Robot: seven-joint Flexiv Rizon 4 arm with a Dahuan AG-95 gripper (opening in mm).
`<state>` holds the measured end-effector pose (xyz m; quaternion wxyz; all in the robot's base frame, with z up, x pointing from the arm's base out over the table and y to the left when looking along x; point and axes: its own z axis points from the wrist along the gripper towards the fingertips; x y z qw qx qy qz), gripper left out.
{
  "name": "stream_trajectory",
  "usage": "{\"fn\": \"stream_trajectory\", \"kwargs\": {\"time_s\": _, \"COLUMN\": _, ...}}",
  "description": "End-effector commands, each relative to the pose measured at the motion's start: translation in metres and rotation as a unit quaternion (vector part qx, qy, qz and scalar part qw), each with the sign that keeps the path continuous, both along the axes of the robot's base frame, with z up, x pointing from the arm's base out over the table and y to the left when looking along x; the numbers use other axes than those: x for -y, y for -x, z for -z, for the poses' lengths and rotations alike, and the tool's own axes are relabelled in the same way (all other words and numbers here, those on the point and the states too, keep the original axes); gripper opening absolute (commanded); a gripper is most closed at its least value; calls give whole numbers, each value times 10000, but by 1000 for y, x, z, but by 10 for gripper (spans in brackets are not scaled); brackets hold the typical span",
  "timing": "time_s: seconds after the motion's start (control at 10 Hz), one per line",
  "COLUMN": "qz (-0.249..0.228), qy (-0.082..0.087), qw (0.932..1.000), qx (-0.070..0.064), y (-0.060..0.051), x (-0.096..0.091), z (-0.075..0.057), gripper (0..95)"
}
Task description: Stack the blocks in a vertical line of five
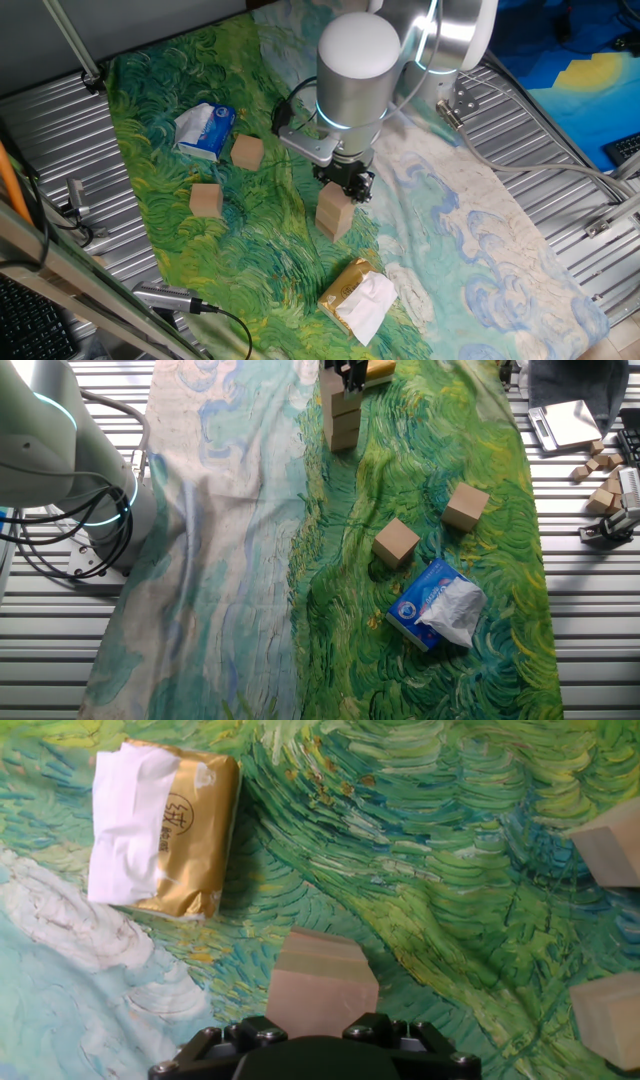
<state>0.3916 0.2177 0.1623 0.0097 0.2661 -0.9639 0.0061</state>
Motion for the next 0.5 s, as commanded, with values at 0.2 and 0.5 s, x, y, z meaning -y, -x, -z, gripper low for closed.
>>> {"fn": "stream_trajectory", "kwargs": {"time_s": 0.2, "qz": 27, "qy": -7, "qw": 10000, "qx": 49, "y": 1, "x": 1, "z": 0, "gripper": 0}}
{"fn": "stream_trajectory", "kwargs": {"time_s": 0.5, "qz": 33, "qy": -3, "qw": 10000, "qx": 55, "y": 1, "x": 0, "z": 1, "gripper": 0}}
